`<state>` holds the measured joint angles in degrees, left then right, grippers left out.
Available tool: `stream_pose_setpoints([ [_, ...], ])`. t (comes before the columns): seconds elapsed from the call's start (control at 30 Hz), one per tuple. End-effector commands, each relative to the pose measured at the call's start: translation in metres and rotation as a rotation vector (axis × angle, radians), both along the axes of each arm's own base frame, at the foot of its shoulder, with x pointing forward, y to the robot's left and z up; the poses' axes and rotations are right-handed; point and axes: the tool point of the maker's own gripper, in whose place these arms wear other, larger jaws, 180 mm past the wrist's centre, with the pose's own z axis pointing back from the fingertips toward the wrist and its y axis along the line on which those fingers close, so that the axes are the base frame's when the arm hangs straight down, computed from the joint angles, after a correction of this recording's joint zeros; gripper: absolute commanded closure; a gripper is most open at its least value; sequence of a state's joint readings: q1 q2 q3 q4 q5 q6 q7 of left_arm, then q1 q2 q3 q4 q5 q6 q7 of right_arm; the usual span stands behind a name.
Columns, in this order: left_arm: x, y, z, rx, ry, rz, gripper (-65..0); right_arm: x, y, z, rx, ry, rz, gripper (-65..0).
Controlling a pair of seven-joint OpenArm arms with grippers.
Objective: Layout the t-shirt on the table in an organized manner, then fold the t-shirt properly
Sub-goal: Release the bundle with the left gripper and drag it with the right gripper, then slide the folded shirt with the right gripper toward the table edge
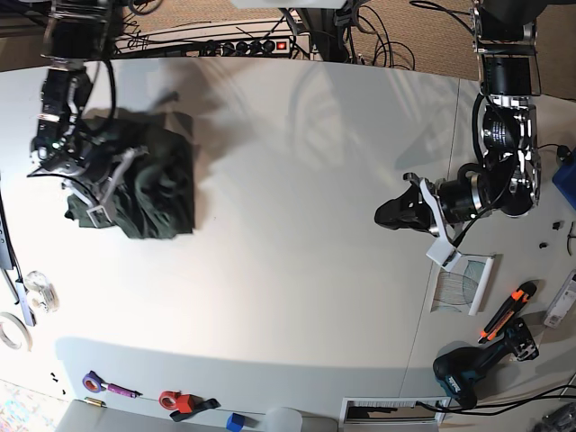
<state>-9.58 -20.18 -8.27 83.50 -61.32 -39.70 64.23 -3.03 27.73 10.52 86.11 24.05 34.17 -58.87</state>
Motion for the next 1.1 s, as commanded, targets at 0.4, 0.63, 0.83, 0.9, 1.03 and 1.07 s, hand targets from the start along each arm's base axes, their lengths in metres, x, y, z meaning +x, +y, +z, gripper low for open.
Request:
stream_pose_setpoints([
  [0.4,0.010,0.001,0.020,-0.031,-0.059,0.006,0.0,-0.014,-0.089,0.038,-0.284,0.074,0.027,0.0],
  [0.63,0.020,0.001,0.036,-0.081,-0.104,0.025,0.0,0.025,-0.087,0.073,-0.223,-0.147,0.002,0.0],
  [0.83,0.056,0.021,0.094,-0.101,-0.269,0.058,0.0,0.076,-0.071,0.130,-0.106,-0.372,-0.026,0.0],
  [0.9,0.062,0.035,0.101,-0.049,-0.287,0.060,0.0,0.081,-0.066,0.138,-0.083,-0.395,-0.011,0.0],
  [1.03,0.056,0.079,0.097,0.061,-0.244,0.095,0.0,0.071,-0.046,0.133,-0.038,-0.356,0.059,0.0],
  [1.07,0.051,0.092,0.097,0.061,-0.229,0.112,0.0,0.065,-0.040,0.130,-0.031,-0.342,0.079,0.0],
])
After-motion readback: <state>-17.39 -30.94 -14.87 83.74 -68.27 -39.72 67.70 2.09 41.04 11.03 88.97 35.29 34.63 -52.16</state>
